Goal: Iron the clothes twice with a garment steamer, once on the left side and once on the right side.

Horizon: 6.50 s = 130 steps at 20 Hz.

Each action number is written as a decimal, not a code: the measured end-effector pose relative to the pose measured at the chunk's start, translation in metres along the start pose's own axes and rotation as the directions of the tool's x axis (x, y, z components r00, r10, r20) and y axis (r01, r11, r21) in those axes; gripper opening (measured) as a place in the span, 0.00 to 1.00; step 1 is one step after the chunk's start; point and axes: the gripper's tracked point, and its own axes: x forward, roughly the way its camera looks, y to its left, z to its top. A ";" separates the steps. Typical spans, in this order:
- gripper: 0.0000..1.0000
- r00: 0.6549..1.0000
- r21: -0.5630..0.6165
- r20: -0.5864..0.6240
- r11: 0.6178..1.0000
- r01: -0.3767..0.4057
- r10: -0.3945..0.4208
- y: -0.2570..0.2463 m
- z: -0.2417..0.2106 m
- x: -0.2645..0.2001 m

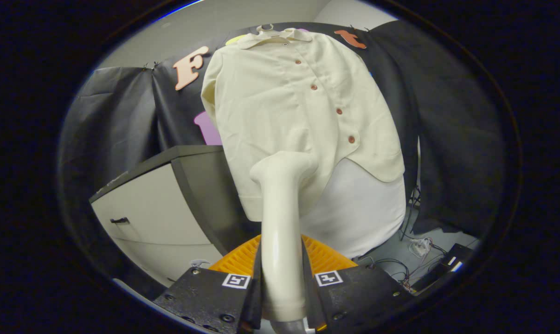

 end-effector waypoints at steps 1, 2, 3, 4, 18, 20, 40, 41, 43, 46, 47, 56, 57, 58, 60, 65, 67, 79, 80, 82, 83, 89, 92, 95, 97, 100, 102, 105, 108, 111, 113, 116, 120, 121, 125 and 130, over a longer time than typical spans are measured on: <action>0.37 1.000 -0.004 0.017 1.000 -0.001 0.001 0.003 0.010 -0.006; 0.36 0.999 -0.010 0.031 1.000 -0.005 0.006 0.006 0.020 -0.012; 0.36 0.999 -0.015 0.053 1.000 -0.010 0.011 0.009 0.032 -0.019; 0.36 0.997 -0.029 0.074 1.000 -0.012 0.014 0.012 0.046 -0.025; 0.36 0.948 -0.108 0.310 0.989 0.104 -0.066 -0.019 0.246 -0.021; 0.36 0.946 -0.073 0.314 0.991 0.111 -0.083 -0.031 0.264 -0.010; 0.36 0.949 0.116 0.296 0.990 0.075 -0.107 -0.121 0.264 0.086; 0.36 0.953 0.111 0.283 0.991 0.080 -0.109 -0.125 0.253 0.087; 0.36 0.960 0.110 0.254 0.989 0.096 -0.121 -0.133 0.231 0.085; 0.36 0.968 0.135 0.219 0.986 0.098 -0.126 -0.141 0.205 0.083; 0.36 0.969 0.142 0.211 0.985 0.097 -0.126 -0.142 0.197 0.086; 0.36 0.983 0.175 0.112 0.976 0.127 -0.148 -0.163 0.117 0.075; 0.36 0.983 0.176 0.105 0.976 0.131 -0.151 -0.166 0.109 0.074; 0.36 0.984 0.180 0.098 0.975 0.133 -0.152 -0.166 0.104 0.073; 0.36 0.985 0.177 0.082 0.975 0.135 -0.152 -0.167 0.093 0.071; 0.36 0.987 0.188 0.034 0.971 0.150 -0.159 -0.169 0.062 0.063; 0.36 0.988 0.187 0.012 0.971 0.152 -0.157 -0.167 0.049 0.061; 0.36 0.993 0.109 -0.035 0.987 0.120 -0.117 -0.093 0.017 0.016; 0.36 0.994 0.098 -0.032 0.989 0.111 -0.109 -0.081 0.019 0.010; 0.36 0.997 0.102 -0.022 0.992 0.081 -0.079 -0.052 0.026 -0.002; 0.37 0.998 0.103 -0.014 0.993 0.065 -0.064 -0.035 0.030 -0.007; 0.36 0.997 0.082 0.082 0.997 -0.012 0.005 0.069 0.082 -0.057; 0.36 0.991 0.027 0.133 0.999 -0.022 0.018 0.113 0.107 -0.078; 0.36 0.986 0.010 0.164 0.999 -0.030 0.028 0.156 0.122 -0.098; 0.36 0.983 0.001 0.177 0.999 -0.043 0.042 0.182 0.127 -0.109; 0.36 0.981 -0.037 0.182 0.998 -0.059 0.064 0.220 0.132 -0.122; 0.36 0.979 -0.028 0.174 0.994 -0.105 0.108 0.253 0.132 -0.133; 0.36 0.977 -0.053 0.168 0.991 -0.125 0.133 0.290 0.138 -0.143; 0.36 0.978 -0.077 0.157 0.989 -0.127 0.138 0.316 0.140 -0.145; 0.36 0.978 -0.080 0.150 0.987 -0.137 0.147 0.334 0.145 -0.148; 0.36 0.976 -0.103 0.169 0.987 -0.120 0.136 0.339 0.151 -0.150; 0.36 0.971 -0.120 0.200 0.987 -0.106 0.129 0.343 0.157 -0.151; 0.36 0.973 -0.139 0.204 0.987 -0.084 0.112 0.342 0.157 -0.147; 0.36 0.974 -0.144 0.199 0.986 -0.078 0.106 0.341 0.155 -0.146; 0.36 0.973 -0.135 0.208 0.988 -0.070 0.098 0.344 0.153 -0.144; 0.36 0.973 -0.127 0.210 0.990 -0.068 0.094 0.350 0.152 -0.147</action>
